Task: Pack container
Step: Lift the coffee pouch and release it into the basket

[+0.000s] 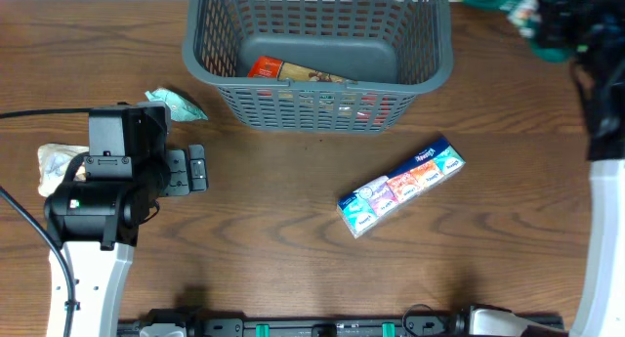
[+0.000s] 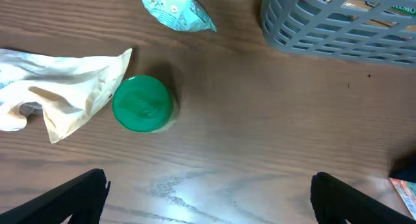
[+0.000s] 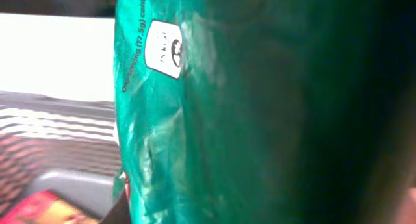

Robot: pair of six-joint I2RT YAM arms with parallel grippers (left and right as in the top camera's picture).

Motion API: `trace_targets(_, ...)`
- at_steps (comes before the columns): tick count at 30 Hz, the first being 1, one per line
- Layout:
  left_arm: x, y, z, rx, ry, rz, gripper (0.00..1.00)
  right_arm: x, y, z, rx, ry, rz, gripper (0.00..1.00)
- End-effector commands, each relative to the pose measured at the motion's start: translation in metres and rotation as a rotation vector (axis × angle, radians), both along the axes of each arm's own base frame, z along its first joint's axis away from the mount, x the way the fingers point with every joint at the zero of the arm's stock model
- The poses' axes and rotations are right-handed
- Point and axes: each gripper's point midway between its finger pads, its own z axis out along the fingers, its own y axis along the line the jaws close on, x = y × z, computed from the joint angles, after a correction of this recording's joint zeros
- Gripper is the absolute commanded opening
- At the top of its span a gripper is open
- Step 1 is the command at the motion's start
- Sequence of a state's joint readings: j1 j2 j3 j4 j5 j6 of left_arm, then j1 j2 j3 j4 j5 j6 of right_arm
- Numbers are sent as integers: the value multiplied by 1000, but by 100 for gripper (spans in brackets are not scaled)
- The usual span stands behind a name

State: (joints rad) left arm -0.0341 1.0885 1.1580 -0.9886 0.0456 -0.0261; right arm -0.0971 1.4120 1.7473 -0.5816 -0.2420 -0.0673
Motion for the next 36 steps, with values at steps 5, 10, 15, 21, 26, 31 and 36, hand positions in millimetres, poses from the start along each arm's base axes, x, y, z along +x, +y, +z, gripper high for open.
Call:
trace_targets(5, 1, 2, 9, -2, -20, 9, 99, -17, 122, 27, -283, -169, 337, 1)
trace_targets(10, 1, 2, 9, -2, -20, 10, 98, 11, 168, -19, -483, -112, 371, 1)
trace_targets(15, 1, 2, 9, -2, -20, 9, 98, 46, 197, -89, -521, 27, 409, 1)
trace_targets(21, 1, 2, 9, -2, -20, 9, 99, 87, 209, -158, -432, 160, 365, 1)
trace_targets(26, 1, 2, 9, -2, -20, 9, 99, 90, 212, -213, -450, 298, 386, 3)
trace_targets(31, 1, 2, 8, -2, -20, 10, 98, 80, 207, -236, -470, 394, 401, 79)
trace_targets(36, 1, 2, 8, -2, -20, 10, 99, 70, 203, -169, -417, 276, 371, 99)
